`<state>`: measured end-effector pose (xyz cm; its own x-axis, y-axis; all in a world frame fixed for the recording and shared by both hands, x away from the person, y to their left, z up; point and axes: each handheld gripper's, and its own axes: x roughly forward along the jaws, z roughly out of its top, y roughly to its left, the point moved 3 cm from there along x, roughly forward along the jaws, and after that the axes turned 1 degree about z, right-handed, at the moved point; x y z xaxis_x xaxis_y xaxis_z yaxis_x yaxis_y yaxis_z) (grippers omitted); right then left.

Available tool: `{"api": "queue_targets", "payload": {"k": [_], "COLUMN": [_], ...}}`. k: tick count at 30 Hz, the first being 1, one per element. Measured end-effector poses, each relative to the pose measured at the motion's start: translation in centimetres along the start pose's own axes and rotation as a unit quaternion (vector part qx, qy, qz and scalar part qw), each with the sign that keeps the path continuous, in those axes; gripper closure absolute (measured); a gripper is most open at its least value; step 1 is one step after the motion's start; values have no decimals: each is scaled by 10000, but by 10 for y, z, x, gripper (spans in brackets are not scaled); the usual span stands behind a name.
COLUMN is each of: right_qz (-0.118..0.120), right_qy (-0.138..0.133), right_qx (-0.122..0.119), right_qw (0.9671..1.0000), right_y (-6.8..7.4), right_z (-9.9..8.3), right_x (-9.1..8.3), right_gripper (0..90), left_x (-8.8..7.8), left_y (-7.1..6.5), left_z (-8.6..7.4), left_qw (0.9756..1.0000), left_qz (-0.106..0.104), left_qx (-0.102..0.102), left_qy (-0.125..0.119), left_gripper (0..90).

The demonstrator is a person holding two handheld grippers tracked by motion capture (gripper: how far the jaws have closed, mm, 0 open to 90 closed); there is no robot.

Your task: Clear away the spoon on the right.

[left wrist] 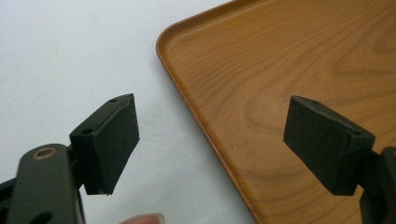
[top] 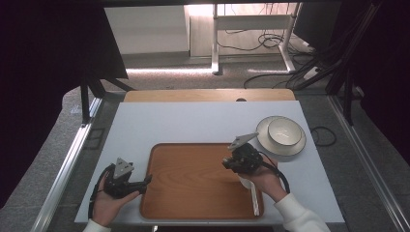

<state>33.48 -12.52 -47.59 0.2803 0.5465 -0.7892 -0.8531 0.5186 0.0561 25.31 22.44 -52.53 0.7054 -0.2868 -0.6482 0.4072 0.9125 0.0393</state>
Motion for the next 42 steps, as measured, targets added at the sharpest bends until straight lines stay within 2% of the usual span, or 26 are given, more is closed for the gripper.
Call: {"api": "queue_targets", "payload": {"k": [5, 8, 13, 21, 27, 31, 35, 38, 42], "right_qz": [9, 45, -38, -84, -117, -142, -258, -317, -170], "right_qy": [171, 301, 504, 698, 771, 724, 715, 529, 232], "right_qx": [-63, -16, 30, 132, 173, 171, 151, 191, 268], "right_qw": [9998, 9995, 9987, 9974, 9968, 9971, 9970, 9979, 9992], "right_y": [3, 4, 3, -2, -4, -6, -7, -10, -13], "right_z": [5, 5, 3, -2, -5, -5, -5, -2, 1], "right_x": [17, 28, 45, 59, 63, 63, 62, 54, 34], "right_gripper": [853, 851, 846, 832, 811, 787, 640, 531, 519], "left_x": [0, 1, 0, 0, 0, -1, 0, -1, -1], "left_y": [1, 1, 1, 1, 1, 1, 1, 1, 1], "left_z": [0, -1, -1, -1, -1, -1, -1, -1, -1], "left_qw": [10000, 10000, 10000, 10000, 10000, 10000, 10000, 10000, 10000], "left_qz": [-2, -11, -11, 1, 4, 18, 14, 10, 14], "left_qx": [-1, -8, -5, -14, -1, -8, 6, 14, 9], "left_qy": [6, 15, 12, -3, 1, -20, -2, -4, -11], "left_gripper": [177, 178, 178, 178, 178, 178, 178, 178, 178]}}
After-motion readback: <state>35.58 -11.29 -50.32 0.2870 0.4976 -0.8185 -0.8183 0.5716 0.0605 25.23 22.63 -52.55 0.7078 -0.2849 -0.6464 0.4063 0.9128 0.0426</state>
